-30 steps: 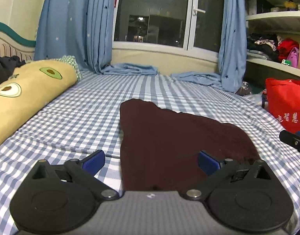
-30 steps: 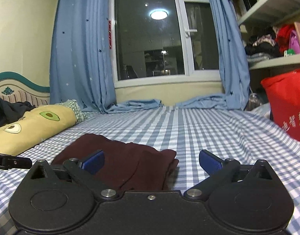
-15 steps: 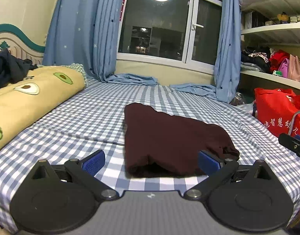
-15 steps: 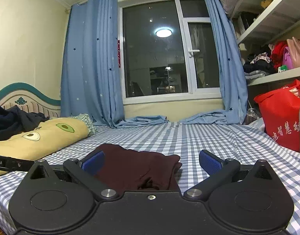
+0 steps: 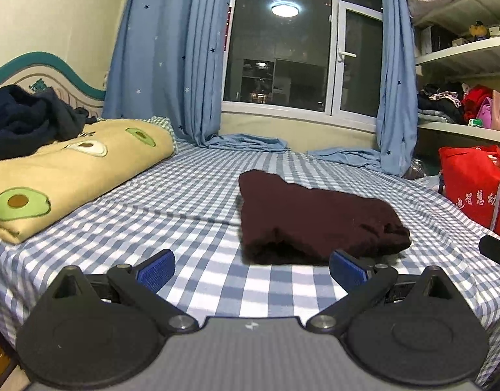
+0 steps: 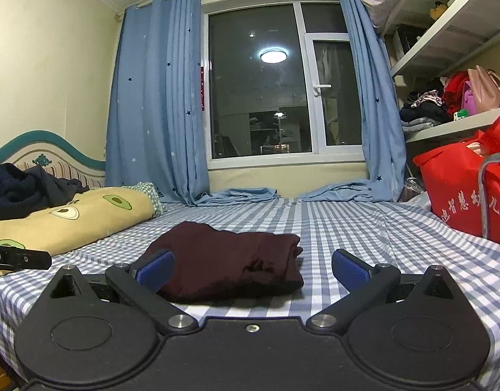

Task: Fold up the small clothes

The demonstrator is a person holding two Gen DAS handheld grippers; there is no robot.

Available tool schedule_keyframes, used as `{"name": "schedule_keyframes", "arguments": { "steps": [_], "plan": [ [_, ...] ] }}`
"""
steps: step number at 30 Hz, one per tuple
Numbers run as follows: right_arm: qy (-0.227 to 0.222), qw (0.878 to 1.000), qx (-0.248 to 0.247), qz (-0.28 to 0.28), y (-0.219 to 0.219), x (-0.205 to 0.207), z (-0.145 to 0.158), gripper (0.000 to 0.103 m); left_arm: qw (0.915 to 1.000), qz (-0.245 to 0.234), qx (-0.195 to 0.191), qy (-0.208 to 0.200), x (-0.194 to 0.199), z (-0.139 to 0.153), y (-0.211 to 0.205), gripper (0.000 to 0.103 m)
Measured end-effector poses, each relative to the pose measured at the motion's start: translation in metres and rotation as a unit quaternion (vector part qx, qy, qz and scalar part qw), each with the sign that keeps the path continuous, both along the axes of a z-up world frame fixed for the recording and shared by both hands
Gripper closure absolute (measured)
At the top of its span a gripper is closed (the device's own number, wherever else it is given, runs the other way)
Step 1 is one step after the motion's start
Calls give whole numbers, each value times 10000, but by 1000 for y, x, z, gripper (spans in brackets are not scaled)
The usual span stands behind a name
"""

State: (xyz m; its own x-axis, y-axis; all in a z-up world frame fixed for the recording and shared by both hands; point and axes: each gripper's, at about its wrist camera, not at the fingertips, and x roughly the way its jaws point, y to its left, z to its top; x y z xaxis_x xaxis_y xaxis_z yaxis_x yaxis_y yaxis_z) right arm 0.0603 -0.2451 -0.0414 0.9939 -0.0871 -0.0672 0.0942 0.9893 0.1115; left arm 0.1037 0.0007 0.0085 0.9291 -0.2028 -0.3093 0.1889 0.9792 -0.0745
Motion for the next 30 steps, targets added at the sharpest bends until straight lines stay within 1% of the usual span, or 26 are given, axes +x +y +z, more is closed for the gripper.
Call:
{"name": "schedule_keyframes", "arguments": {
  "steps": [4, 8, 17, 30],
  "plan": [
    [2, 10000, -18, -7, 5, -4, -10, 0, 10000, 48, -7, -38, -5, -10, 3, 1],
    [-105, 9999, -89, -45, 9, -7, -17, 0, 9999, 125, -7, -77, -7, -16, 6, 1],
    [115, 9999, -33, -33, 12, 3, -31, 0, 9998, 192, -39, 7, -2, -23, 8, 1],
    [150, 9999, -11, -39, 11, 11, -33, 0, 9998, 208, -14, 25, 2, -26, 7, 1]
  ]
}}
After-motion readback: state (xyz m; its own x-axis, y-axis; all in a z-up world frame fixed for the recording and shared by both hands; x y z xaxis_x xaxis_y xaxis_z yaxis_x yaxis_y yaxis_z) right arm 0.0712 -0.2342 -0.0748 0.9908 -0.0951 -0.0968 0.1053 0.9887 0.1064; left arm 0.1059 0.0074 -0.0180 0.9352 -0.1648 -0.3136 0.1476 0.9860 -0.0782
